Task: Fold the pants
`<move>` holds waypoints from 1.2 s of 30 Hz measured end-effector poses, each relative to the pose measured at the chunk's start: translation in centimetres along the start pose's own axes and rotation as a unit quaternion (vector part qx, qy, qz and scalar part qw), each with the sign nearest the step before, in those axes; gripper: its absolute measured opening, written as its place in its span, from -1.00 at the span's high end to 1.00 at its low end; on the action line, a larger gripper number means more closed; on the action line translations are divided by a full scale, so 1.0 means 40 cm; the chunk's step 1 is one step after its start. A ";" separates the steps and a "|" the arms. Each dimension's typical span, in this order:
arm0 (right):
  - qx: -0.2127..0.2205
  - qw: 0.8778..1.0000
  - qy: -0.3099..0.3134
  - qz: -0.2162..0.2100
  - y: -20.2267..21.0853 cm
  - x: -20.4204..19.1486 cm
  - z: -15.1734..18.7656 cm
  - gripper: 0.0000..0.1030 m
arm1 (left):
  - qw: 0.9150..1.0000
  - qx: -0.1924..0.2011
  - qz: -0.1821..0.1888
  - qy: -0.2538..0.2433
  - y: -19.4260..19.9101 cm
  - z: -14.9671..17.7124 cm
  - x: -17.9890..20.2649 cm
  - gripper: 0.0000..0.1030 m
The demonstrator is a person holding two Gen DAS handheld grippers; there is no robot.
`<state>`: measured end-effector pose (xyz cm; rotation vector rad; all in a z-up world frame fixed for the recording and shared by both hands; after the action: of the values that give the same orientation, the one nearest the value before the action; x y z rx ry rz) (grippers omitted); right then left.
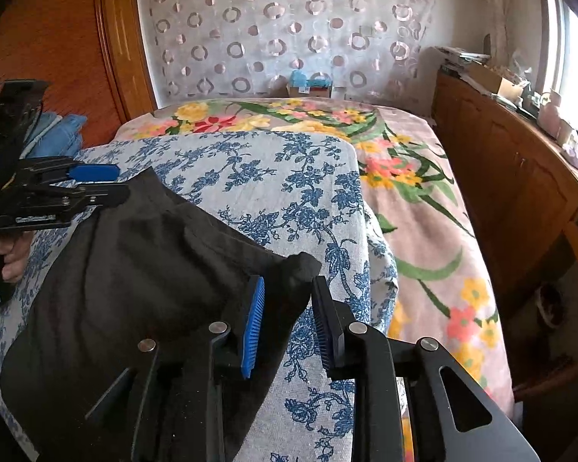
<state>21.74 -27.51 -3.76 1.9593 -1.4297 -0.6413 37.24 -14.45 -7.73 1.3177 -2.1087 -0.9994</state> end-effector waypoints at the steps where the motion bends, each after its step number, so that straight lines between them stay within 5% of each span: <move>1: 0.000 1.000 0.001 0.000 -0.001 -0.001 -0.002 0.49 | 1.000 -0.004 -0.002 -0.003 -0.006 0.002 0.001 0.26; 2: 0.002 1.000 0.002 0.000 0.000 -0.005 0.001 0.50 | 1.000 -0.006 -0.003 -0.005 -0.011 0.004 0.002 0.39; 4: 0.017 1.000 0.005 0.005 0.011 -0.007 0.001 0.84 | 1.000 -0.005 -0.007 -0.010 -0.013 0.009 0.002 0.58; 5: 0.028 1.000 0.004 0.008 0.020 -0.005 -0.001 0.85 | 1.000 -0.003 -0.008 -0.014 -0.010 0.012 0.001 0.78; 8: 0.044 0.999 0.000 0.007 0.038 0.000 -0.004 0.92 | 1.000 0.006 -0.008 -0.020 0.004 0.012 0.001 0.91; 14: 0.043 0.999 0.006 0.008 0.035 -0.011 0.008 0.94 | 0.999 0.047 -0.005 0.008 0.067 -0.008 -0.036 0.91; 18: 0.038 0.999 0.000 0.005 0.030 -0.005 0.006 0.94 | 0.999 0.044 -0.024 0.011 0.060 -0.009 -0.054 0.91; 33: 0.048 0.999 -0.018 -0.007 0.101 -0.035 0.039 0.93 | 0.999 0.038 0.022 0.011 0.138 0.056 0.010 0.90; 36: 0.048 0.999 -0.017 -0.010 0.126 -0.050 0.062 0.93 | 0.999 0.037 0.027 0.006 0.169 0.086 0.031 0.73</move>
<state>16.15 -27.21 -1.78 2.0487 -1.4878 -0.6269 30.44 -12.53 -4.64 1.2910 -2.1797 -0.8957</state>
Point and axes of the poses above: each gripper's, at about its wrist camera, not at the fingertips, and y roughly against the way its jaws point, x to its right, z to its underside, the point moved 2 cm from there along -y, roughly the way its jaws point, and after that the axes turned 1 degree about -x, right-handed, at the moved point
